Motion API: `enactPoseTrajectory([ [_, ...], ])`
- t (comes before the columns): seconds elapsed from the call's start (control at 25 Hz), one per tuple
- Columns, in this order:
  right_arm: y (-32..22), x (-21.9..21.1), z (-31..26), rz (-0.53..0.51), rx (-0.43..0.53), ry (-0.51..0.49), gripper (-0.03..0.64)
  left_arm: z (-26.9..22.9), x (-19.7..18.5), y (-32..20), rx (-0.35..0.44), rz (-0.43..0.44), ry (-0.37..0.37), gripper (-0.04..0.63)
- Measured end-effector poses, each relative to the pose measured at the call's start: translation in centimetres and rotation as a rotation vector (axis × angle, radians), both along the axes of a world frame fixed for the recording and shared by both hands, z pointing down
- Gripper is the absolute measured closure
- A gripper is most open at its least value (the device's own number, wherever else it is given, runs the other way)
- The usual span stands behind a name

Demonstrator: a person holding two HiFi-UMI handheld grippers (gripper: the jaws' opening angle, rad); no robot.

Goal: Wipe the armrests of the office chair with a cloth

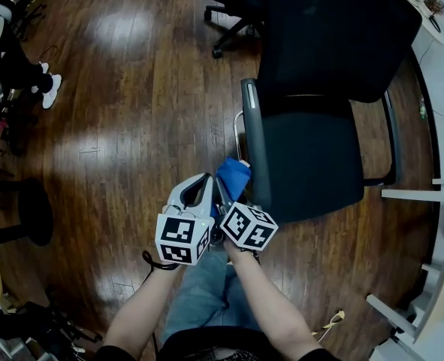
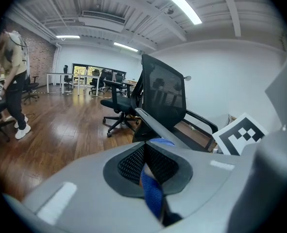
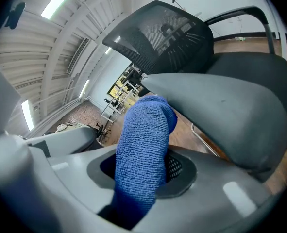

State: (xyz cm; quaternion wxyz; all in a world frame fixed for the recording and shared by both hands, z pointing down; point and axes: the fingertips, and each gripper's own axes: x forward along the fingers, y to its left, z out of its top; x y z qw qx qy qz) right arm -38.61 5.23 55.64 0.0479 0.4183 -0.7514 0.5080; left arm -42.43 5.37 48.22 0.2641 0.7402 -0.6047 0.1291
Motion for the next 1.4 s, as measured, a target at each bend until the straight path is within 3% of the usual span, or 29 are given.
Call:
enactPoseTrajectory([
  [1.4, 9.7, 6.7, 3.4, -0.066, 0.026, -0.024, 0.480, 3.1, 7.9, 7.8, 0.002, 0.018, -0.001, 0.591],
])
